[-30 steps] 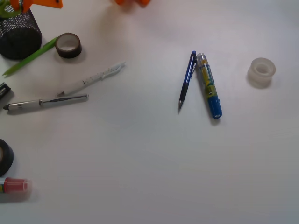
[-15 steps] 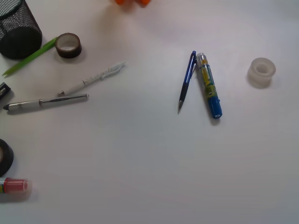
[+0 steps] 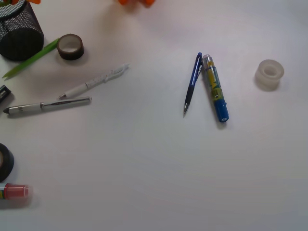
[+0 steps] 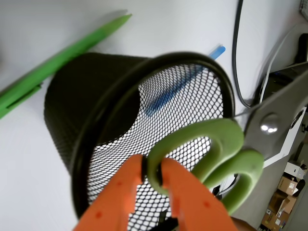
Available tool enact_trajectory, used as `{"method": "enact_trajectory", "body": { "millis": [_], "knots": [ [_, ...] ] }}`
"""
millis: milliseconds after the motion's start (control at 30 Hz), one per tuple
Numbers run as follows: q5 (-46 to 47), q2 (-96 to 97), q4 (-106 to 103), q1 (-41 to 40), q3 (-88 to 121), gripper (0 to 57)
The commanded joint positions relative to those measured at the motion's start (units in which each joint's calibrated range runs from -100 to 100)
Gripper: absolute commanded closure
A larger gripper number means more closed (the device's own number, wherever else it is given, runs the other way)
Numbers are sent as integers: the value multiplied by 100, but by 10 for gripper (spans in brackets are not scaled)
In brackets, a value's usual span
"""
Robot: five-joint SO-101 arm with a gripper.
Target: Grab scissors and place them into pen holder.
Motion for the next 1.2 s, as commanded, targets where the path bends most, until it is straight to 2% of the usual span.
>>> {"method": "enact_trajectory", "body": {
  "millis": [0, 333, 367, 467, 533, 867, 1167],
  "knots": [
    [0, -24, -95, -23, 56, 572],
    [-210, -117, -69, 52, 645, 567],
    [-205, -117, -69, 44, 618, 548],
    [-215, -117, -69, 37, 546, 425],
    [-210, -109, -60, 37, 482, 372],
    [-176, -49, 369, -68, -596, 366],
    [88, -109, 1865, -1040, -3050, 366]
  ]
}}
